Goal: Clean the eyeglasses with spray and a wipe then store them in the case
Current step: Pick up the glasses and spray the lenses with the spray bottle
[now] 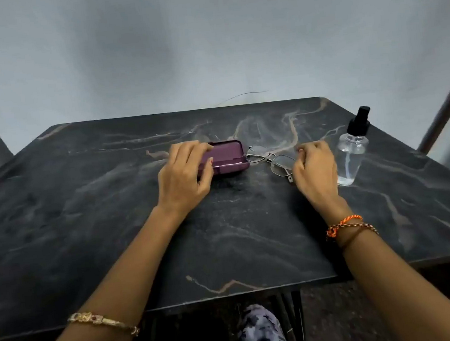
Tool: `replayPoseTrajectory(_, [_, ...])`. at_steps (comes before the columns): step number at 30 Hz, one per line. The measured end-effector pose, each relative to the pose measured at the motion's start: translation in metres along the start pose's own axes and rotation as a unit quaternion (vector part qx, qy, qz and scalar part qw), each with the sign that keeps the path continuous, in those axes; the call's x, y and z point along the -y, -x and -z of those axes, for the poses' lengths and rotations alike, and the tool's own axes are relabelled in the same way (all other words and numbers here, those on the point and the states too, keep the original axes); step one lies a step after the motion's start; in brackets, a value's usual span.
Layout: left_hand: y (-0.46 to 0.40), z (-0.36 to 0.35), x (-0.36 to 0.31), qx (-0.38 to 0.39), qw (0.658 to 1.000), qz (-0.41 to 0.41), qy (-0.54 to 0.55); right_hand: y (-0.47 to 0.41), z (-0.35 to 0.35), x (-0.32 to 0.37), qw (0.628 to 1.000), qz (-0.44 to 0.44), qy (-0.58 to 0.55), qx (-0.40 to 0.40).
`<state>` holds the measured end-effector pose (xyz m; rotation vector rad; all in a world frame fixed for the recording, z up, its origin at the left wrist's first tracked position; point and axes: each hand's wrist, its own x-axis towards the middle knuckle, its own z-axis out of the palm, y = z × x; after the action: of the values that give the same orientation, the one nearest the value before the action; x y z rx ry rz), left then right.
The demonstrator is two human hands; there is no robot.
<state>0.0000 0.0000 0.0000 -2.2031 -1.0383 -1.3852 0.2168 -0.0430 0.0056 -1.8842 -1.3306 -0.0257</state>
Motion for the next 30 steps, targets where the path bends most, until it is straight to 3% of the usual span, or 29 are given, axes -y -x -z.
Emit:
replayPoseTrajectory(6, [-0.008, -0.030, -0.030, 0.004, 0.999, -0.025, 0.045, 0.000, -0.005, -0.017, 0.999, 0.000, 0.029, 0.027])
replayPoseTrajectory(12, [-0.004, -0.031, -0.038, 0.024, 0.992, -0.123, 0.024, -0.002, -0.006, -0.020, 0.999, -0.047, -0.002, 0.025])
replayPoseTrajectory(18, [-0.002, -0.029, -0.039, 0.084, 0.992, -0.086, 0.038, 0.000, -0.004, -0.017, 0.998, -0.041, -0.029, 0.042])
replayPoseTrajectory(25, [0.000, -0.024, -0.037, 0.083, 0.994, -0.052, 0.056, -0.002, -0.004, -0.014, 0.999, -0.035, -0.015, 0.035])
replayPoseTrajectory(30, [-0.001, -0.022, -0.036, 0.068, 0.992, 0.003, 0.103, -0.003, -0.002, -0.012, 0.999, -0.010, -0.029, -0.017])
